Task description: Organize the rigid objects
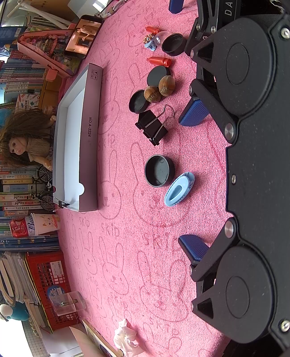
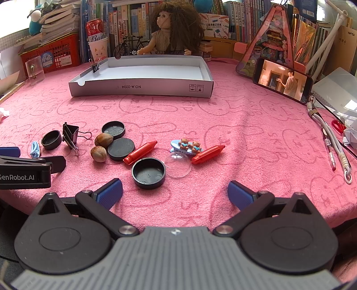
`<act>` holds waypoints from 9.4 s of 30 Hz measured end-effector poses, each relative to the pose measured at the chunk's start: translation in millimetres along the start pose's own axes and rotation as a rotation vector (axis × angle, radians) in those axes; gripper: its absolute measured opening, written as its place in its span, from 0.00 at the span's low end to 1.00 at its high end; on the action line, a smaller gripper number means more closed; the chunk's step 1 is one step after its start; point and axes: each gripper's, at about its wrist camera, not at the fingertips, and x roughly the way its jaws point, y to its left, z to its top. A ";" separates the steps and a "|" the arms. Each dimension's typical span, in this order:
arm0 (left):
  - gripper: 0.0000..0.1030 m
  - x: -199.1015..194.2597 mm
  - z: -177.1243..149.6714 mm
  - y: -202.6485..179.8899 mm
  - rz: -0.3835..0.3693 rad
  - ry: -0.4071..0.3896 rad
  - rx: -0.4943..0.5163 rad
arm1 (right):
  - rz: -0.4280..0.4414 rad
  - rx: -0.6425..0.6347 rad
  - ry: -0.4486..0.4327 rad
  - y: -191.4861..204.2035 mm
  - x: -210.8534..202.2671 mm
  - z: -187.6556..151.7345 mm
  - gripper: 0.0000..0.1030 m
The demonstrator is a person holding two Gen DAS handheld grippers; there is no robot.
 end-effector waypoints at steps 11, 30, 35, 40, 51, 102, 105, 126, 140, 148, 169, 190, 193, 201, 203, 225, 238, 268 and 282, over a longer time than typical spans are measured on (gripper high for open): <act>1.00 0.0 0.1 0.0 0.000 -0.001 0.000 | 0.000 0.000 -0.001 0.1 -0.7 0.0 1.00; 1.00 -0.1 0.0 0.0 0.000 -0.003 0.000 | -0.001 0.000 -0.002 0.3 -1.7 -0.3 1.00; 1.00 0.0 0.0 0.0 0.000 -0.004 0.000 | -0.001 0.000 -0.003 0.3 -1.7 -0.4 1.00; 1.00 0.0 0.0 0.0 0.000 -0.004 0.000 | -0.001 0.000 -0.003 0.3 -1.7 -0.6 1.00; 1.00 -2.1 -3.9 3.3 -0.018 -0.036 0.022 | 0.025 -0.017 -0.017 -4.4 -1.4 -4.2 1.00; 0.16 -26.3 0.5 10.9 -0.049 -0.184 0.029 | 0.109 -0.070 -0.222 7.5 -19.5 -9.5 0.35; 0.16 -26.5 1.6 11.0 -0.051 -0.185 0.025 | 0.110 -0.066 -0.231 7.9 -19.2 -6.1 0.35; 0.15 -1.2 58.5 18.3 -0.102 -0.203 0.001 | 0.078 0.076 -0.236 -26.6 4.4 42.2 0.35; 0.15 25.2 103.2 18.7 -0.156 -0.172 -0.032 | 0.111 0.082 -0.247 -27.8 25.7 78.2 0.35; 0.15 55.2 137.5 15.8 -0.182 -0.127 -0.038 | 0.159 0.134 -0.199 -35.7 48.7 110.7 0.35; 0.16 178.0 213.0 -4.5 -0.215 0.080 -0.033 | 0.189 0.113 0.005 -25.7 149.2 181.5 0.35; 0.17 178.9 203.5 -14.9 -0.192 0.043 0.010 | 0.171 0.088 0.053 -18.0 172.7 178.0 0.39; 0.35 170.7 205.5 -10.3 -0.205 0.021 -0.002 | 0.184 0.089 0.016 -19.5 163.9 178.3 0.66; 0.74 138.0 200.6 -0.8 -0.195 -0.057 0.004 | 0.183 0.056 -0.066 -23.2 133.5 172.1 0.84; 0.81 128.9 196.8 3.0 -0.199 -0.074 -0.003 | 0.177 0.042 -0.087 -23.0 125.0 168.7 0.86; 0.91 54.0 125.1 14.1 -0.241 -0.190 0.006 | 0.206 0.078 -0.263 -33.2 40.4 111.2 1.00; 0.91 27.6 84.3 17.7 -0.198 -0.226 0.066 | 0.167 0.041 -0.300 -27.7 21.2 75.5 1.00; 0.83 -10.7 0.3 29.6 -0.190 -0.296 0.156 | 0.082 -0.010 -0.313 -45.2 -3.4 -5.8 0.99; 0.61 -1.1 -7.2 28.9 -0.177 -0.237 0.138 | 0.133 -0.014 -0.248 -27.6 -4.9 -21.9 0.63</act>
